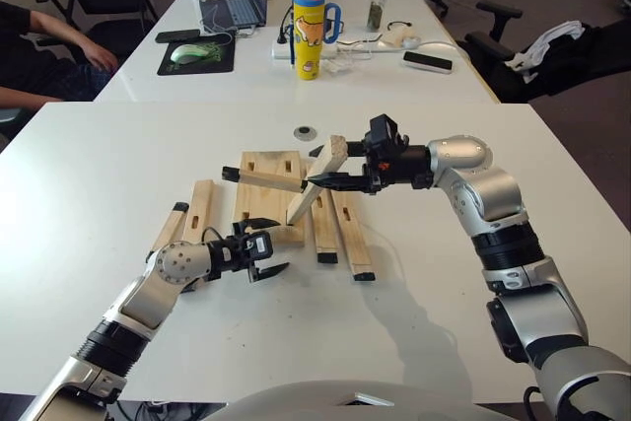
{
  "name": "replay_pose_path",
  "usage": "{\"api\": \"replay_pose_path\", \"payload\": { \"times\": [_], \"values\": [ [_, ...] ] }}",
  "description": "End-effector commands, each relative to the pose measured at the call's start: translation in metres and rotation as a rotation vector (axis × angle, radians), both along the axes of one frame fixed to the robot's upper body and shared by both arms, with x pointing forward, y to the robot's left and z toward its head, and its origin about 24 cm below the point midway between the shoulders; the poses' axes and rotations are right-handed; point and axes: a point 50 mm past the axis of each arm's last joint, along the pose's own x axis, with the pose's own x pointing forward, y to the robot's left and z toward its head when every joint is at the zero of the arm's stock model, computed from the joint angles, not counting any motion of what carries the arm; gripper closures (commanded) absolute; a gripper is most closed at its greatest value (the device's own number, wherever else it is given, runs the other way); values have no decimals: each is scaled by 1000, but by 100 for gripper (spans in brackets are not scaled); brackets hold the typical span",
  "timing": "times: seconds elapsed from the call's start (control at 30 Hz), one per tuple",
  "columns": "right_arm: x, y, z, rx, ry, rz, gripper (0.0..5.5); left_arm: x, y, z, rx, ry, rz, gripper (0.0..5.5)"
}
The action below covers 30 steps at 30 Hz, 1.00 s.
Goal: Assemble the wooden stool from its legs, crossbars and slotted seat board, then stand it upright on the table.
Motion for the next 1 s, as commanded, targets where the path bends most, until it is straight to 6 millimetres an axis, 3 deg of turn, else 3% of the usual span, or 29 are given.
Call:
{"api": "replay_pose_path", "payload": {
  "times": [0.03, 0.4, 0.73, 1.0],
  "values": [
    [8, -6, -20, -157, 91, -38, 347, -8, 7, -21, -15, 91, 126, 118],
    [10, -3, -28, -128, 117, -51, 347, 5, 15, -20, -24, 73, 258, 118],
    [5, -3, -36, -132, 124, -63, 347, 12, 24, -6, -286, 168, 386, 118],
    [-1, 11, -38, -142, 128, -9, 347, 3, 31, -35, 61, 146, 266, 118]
  ]
}}
